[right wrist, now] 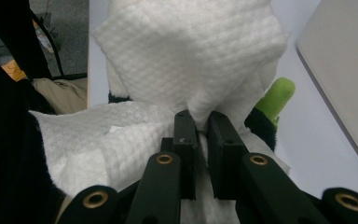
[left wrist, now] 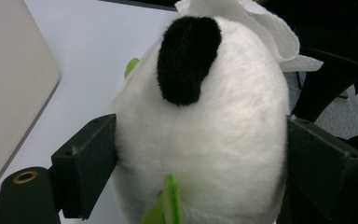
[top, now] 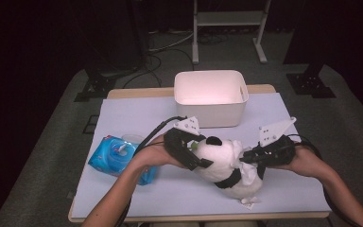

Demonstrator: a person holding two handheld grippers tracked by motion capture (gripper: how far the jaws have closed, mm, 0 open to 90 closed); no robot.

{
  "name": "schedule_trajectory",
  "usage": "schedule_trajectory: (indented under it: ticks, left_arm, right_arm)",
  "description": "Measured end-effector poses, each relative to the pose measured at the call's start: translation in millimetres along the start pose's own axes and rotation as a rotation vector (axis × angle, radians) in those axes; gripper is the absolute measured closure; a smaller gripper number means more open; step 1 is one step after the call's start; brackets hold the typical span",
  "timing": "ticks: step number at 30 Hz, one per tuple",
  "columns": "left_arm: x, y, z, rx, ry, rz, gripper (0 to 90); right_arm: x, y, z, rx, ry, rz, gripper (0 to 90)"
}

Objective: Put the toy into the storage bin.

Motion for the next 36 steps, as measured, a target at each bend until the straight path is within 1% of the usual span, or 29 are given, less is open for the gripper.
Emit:
schedule_trajectory:
  ticks: [4, 7, 9, 14, 16, 17, 18, 19, 21, 22, 24, 26, 27, 28, 29, 30, 31, 33, 36]
  left_arm:
    - [0.9, 1.6, -0.7, 0.000, 0.011, 0.003, 11.3]
    - [1.3, 2.2, -1.5, -0.015, 0.020, 0.013, 11.1]
    - [1.4, 3.3, -2.8, -0.014, 0.026, 0.007, 10.7]
    - [0.6, 7.9, -5.1, 0.012, 0.026, -0.013, 10.5]
    - [1.2, 10.6, -6.2, 0.022, 0.029, -0.010, 10.4]
    - [1.6, 11.2, -7.0, 0.018, 0.029, -0.005, 10.4]
    - [2.4, 12.3, -7.9, 0.020, 0.036, -0.001, 10.3]
    - [2.6, 12.3, -9.3, 0.010, 0.040, 0.006, 10.1]
    - [3.6, 12.6, -10.3, 0.005, 0.051, 0.008, 9.8]
    - [3.2, 12.8, -11.3, 0.002, 0.059, 0.015, 9.7]
    - [3.1, 14.1, -13.0, 0.010, 0.065, 0.012, 9.7]
    - [2.7, 16.7, -16.1, 0.036, 0.073, 0.001, 8.5]
    - [2.7, 16.5, -18.1, 0.028, 0.080, 0.008, 8.5]
    - [2.4, 16.2, -19.0, 0.019, 0.092, 0.010, 9.7]
    - [2.9, 15.1, -19.1, 0.004, 0.093, 0.002, 14.0]
    - [2.7, 13.5, -19.0, -0.017, 0.096, 0.015, 18.0]
    - [2.1, 11.6, -18.4, -0.035, 0.097, 0.016, 22.3]
    - [2.3, 7.6, -14.4, -0.049, 0.089, 0.014, 27.4]
    - [2.5, -0.5, -4.2, -0.061, 0.065, 0.009, 30.2]
  right_arm:
    - [-0.5, 2.6, 1.9, 0.003, 0.004, -0.002, 81.7]
    - [-1.2, 4.8, 2.9, 0.003, 0.006, -0.007, 81.7]
    - [-1.4, 5.7, 3.4, 0.005, 0.008, -0.008, 81.7]
    - [-2.1, 9.1, 5.4, 0.012, 0.016, -0.009, 81.7]
    - [-3.0, 11.6, 6.8, 0.016, 0.021, -0.012, 81.7]
    - [-3.6, 12.9, 7.4, 0.018, 0.023, -0.013, 81.7]
    - [-3.9, 13.5, 7.9, 0.019, 0.026, -0.013, 81.7]
    - [-4.2, 14.5, 8.5, 0.019, 0.028, -0.015, 81.7]
    - [-3.7, 15.9, 9.2, 0.025, 0.025, -0.016, 81.7]
    - [-3.7, 16.4, 9.4, 0.026, 0.026, -0.017, 81.7]
    - [-3.5, 18.2, 10.2, 0.031, 0.018, -0.015, 81.7]
    - [-3.3, 19.5, 11.3, 0.039, 0.019, -0.016, 81.7]
    - [-3.0, 20.3, 11.7, 0.043, 0.018, -0.015, 81.7]
    - [-3.4, 20.7, 11.9, 0.041, 0.021, -0.011, 81.7]
    - [-3.3, 21.2, 12.3, 0.042, 0.022, -0.014, 81.6]
    - [-3.0, 21.6, 12.8, 0.042, 0.019, -0.018, 81.6]
    - [-3.1, 21.8, 13.2, 0.038, 0.023, -0.029, 81.6]
    - [-5.6, 20.8, 14.8, 0.020, 0.028, -0.040, 81.7]
    - [-10.4, 14.5, 18.2, -0.016, 0.036, -0.055, 81.9]
Point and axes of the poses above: each handheld gripper's, and its own axes: z roughly backward along the jaws, y roughly out of its underside, x roughly to its left, the point moved 9 cm from there along -z, roughly forward along the jaws, and after that the axes turned 12 degrees about y, right-handed, at the moved point
